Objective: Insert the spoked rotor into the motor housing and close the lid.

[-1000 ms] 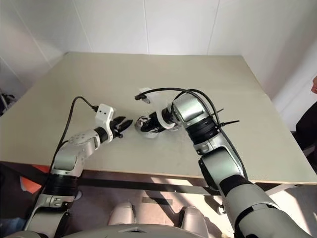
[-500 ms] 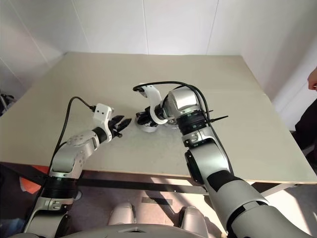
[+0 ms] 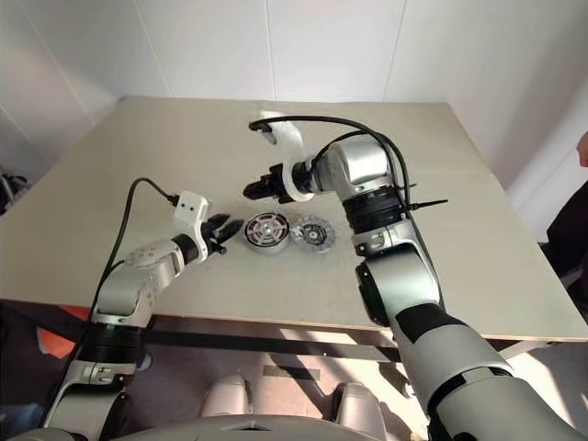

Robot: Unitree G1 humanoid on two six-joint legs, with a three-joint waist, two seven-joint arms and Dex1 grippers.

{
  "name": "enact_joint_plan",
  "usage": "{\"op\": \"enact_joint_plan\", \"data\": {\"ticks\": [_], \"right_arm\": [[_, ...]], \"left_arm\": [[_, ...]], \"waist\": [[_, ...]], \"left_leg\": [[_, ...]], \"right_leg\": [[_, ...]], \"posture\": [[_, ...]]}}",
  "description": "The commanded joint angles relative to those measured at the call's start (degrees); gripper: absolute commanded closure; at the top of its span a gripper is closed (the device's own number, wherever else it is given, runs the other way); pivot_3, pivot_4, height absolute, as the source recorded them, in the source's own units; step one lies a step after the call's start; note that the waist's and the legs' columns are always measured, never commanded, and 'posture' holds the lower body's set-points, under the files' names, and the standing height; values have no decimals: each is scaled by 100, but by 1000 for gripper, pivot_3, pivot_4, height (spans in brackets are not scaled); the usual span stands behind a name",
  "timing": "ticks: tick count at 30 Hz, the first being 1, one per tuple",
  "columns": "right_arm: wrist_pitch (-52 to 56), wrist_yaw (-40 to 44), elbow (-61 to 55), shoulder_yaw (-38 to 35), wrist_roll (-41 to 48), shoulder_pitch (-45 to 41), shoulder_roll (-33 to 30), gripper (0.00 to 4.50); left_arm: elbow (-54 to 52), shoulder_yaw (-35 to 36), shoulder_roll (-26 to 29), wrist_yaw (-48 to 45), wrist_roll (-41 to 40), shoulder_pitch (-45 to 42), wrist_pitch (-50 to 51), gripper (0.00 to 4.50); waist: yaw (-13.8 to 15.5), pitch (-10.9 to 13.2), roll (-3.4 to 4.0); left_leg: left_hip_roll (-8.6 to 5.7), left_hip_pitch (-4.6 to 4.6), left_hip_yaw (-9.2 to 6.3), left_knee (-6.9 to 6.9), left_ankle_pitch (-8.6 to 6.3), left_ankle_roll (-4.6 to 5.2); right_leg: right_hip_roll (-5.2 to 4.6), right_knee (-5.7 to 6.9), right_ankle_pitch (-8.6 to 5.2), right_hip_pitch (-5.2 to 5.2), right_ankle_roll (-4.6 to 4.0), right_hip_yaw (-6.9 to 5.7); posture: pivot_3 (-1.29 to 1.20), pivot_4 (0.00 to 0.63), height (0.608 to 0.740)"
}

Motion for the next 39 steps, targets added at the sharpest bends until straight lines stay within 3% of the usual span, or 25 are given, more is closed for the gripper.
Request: {"op": "enact_joint_plan", "data": {"ticks": [1,2,5,10,16,26,39], "right_arm": [[-1400,84,-178,233,-396,326,-570,2247],[-1757,87,-181,343,-540,487,-761,2247],[-2645,239,-298,719,-968,1063,-1400,2839],[-2707,396,-526,675,-1047,1746,-1986,4484],[-2471,970,-1312,806,-985,2447,-2620,4484],[-1610,926,-1955,867,-605,3200,-2046,4484],[-1357,616,-1874,509,-314,2631,-1512,4484]], "left_arm": [[-10,62,78,-89,-66,-196,-74,2436],[31,69,94,-111,-64,-224,-84,2436],[161,86,159,-188,-61,-308,-111,2436],[461,16,259,-361,-18,-525,-175,2436],[760,-86,213,-448,43,-732,-278,2436],[742,-100,270,-476,64,-706,-293,2436],[622,-90,408,-469,51,-639,-237,2436]], "waist": [[19,-5,-7],[26,-6,-9],[52,-5,-9],[6,-3,-4],[-1,-3,-4],[-40,-4,-4],[-44,-4,-4]], "left_leg": [[-1,2,0,0,0,0],[-1,2,0,0,0,0],[-4,1,0,4,0,1],[-4,0,1,5,0,4],[-6,2,1,14,-4,12],[-5,8,2,16,-3,24],[-5,16,2,14,-2,23]], "right_leg": [[-1,0,0,3,0,0],[-1,-1,0,5,0,-1],[-2,-3,0,7,0,-1],[1,0,1,1,-1,2],[-1,2,1,6,-1,4],[-1,7,1,8,-2,6],[-1,9,1,13,-2,6]], "posture": [[0,0,740],[0,0,740],[0,0,740],[0,0,740],[0,0,740],[0,0,740],[0,0,740]]}}
